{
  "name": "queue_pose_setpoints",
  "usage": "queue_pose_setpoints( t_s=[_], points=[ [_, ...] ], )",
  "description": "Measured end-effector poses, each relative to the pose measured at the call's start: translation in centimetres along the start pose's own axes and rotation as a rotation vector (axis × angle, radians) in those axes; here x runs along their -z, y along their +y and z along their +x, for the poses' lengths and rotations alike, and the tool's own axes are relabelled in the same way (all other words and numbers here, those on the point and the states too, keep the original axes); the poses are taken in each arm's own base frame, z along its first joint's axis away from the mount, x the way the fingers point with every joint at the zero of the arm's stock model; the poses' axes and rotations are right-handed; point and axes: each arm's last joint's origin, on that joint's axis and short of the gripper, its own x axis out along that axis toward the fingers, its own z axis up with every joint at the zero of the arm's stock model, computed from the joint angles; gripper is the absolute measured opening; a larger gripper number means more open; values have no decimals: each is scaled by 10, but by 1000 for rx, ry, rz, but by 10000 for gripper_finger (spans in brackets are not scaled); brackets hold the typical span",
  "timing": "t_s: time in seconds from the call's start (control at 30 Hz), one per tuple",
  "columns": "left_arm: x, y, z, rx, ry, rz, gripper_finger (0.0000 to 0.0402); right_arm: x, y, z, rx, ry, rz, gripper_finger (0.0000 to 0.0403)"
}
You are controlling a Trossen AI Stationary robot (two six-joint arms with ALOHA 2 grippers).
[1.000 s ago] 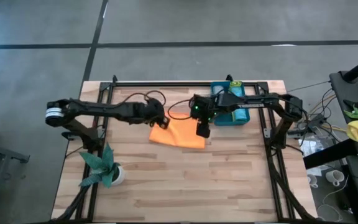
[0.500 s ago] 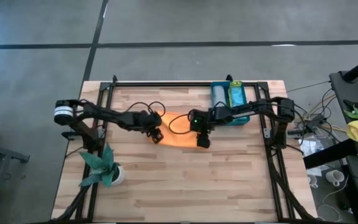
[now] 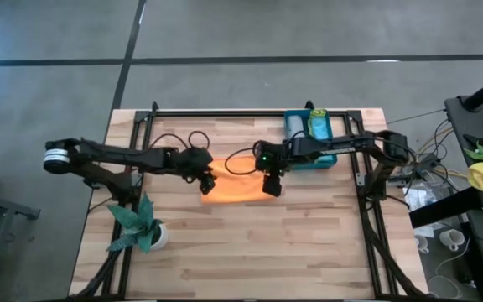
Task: Roll microfiber towels into tight, uniform cylinder then place into a basket
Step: Roll the orange towel
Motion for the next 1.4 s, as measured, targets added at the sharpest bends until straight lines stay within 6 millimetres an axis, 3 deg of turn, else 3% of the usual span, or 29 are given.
queue_pose_setpoints(
  t_s=[0.1,0.27,0.47,0.53,0.67,0.8,0.93,1.13,1.23,1.4],
  points=[
    [6,7,8,-38,-35,50,183,3,0,14,83,-27,35,166],
    [37,15,34,-12,139,140,183,0,-14,45,250,-66,125,166],
    [75,11,50,15,339,193,183,-16,-38,70,278,-62,212,166],
    [84,9,47,15,396,182,183,-20,-47,74,285,-52,233,166],
    [83,-1,38,77,388,130,183,-31,-56,73,287,-55,254,166],
    [73,-4,25,80,323,110,183,-50,-54,52,277,-90,306,166],
    [59,-2,10,41,223,98,183,-60,-41,8,184,-82,460,166],
    [41,-4,-8,0,9,142,183,-44,-2,-29,117,-61,745,178],
    [32,-6,-9,-5,-99,209,183,-31,22,-31,98,-44,895,207],
    [33,-6,5,-16,-101,263,183,-2,60,-15,132,19,1111,252]
  ],
)
